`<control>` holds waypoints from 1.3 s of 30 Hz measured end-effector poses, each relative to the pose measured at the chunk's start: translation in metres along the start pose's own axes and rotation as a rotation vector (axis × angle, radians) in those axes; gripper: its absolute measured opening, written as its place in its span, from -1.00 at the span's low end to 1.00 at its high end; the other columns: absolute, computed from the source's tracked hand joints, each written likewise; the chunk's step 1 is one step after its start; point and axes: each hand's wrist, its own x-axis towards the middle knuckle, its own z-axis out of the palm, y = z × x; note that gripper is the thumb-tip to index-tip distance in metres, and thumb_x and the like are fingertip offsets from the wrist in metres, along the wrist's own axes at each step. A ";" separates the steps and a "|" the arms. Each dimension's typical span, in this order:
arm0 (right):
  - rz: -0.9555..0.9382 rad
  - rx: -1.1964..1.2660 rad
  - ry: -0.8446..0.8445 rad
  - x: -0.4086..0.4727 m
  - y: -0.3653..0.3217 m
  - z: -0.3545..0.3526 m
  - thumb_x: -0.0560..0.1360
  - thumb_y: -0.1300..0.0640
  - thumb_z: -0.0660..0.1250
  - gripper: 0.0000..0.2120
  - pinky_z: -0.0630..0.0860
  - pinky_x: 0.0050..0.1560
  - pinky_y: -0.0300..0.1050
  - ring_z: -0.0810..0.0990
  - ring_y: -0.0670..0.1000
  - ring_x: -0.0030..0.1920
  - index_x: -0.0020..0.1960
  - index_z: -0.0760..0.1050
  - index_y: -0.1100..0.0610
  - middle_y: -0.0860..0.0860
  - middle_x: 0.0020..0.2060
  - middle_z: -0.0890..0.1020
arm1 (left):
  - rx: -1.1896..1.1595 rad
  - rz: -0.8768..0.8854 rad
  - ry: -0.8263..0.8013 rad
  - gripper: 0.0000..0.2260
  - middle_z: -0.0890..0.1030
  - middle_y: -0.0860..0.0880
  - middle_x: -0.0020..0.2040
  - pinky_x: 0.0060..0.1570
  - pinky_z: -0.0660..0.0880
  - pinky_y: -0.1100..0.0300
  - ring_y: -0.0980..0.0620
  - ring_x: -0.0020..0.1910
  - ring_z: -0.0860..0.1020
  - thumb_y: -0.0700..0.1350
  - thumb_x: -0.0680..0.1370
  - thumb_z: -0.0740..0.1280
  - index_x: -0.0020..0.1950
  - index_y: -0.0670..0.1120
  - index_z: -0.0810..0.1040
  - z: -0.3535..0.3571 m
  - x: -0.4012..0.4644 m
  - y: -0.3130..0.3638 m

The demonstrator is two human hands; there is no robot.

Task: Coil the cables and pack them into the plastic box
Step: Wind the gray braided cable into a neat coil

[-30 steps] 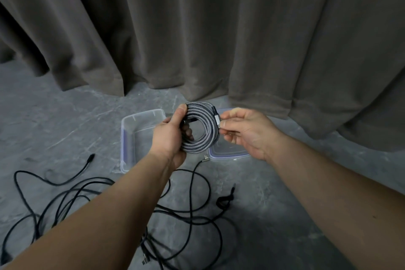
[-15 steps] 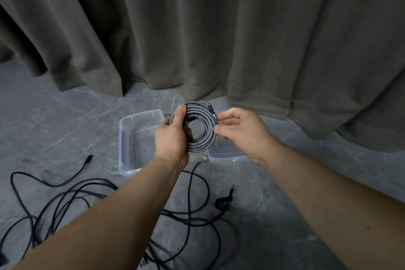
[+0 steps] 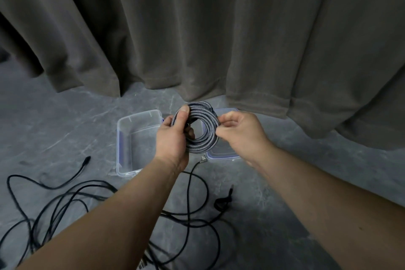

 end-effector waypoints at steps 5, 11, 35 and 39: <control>0.044 0.032 -0.132 -0.001 -0.005 0.001 0.39 0.40 0.33 -0.82 0.52 -0.11 -0.11 0.57 -0.05 -0.29 -0.18 0.58 0.14 0.01 -0.32 0.64 | 0.020 -0.048 -0.068 -0.84 0.57 0.00 -0.31 -0.40 0.35 0.24 0.11 -0.49 0.36 -0.05 0.56 0.36 0.00 -0.14 0.51 -0.004 0.003 -0.002; -0.065 -0.088 -0.137 0.000 0.001 -0.001 0.35 0.35 0.36 -0.82 0.45 -0.13 -0.20 0.48 -0.13 -0.32 -0.17 0.58 0.09 -0.10 -0.35 0.56 | 0.054 -0.057 -0.042 -0.83 0.55 0.00 -0.36 -0.41 0.34 0.22 0.10 -0.49 0.36 -0.04 0.55 0.37 -0.04 -0.15 0.54 -0.007 0.004 -0.004; -0.122 -0.100 -0.197 0.013 -0.008 -0.015 0.35 0.33 0.47 -0.79 0.46 -0.05 -0.17 0.52 -0.08 -0.22 -0.10 0.62 0.08 0.02 -0.23 0.60 | 0.089 0.044 0.010 -0.84 0.47 0.00 -0.38 -0.40 0.35 0.22 0.12 -0.48 0.37 -0.05 0.54 0.39 -0.11 -0.10 0.49 0.006 -0.004 -0.006; -0.256 -0.189 -0.098 0.013 -0.007 -0.016 0.32 0.22 0.52 -0.73 0.49 0.11 -0.15 0.54 -0.04 0.01 -0.11 0.53 -0.06 -0.09 -0.11 0.52 | 0.081 0.048 -0.012 -0.84 0.45 0.02 -0.42 -0.42 0.34 0.24 0.12 -0.50 0.36 -0.06 0.54 0.39 -0.09 -0.11 0.48 0.009 -0.001 -0.002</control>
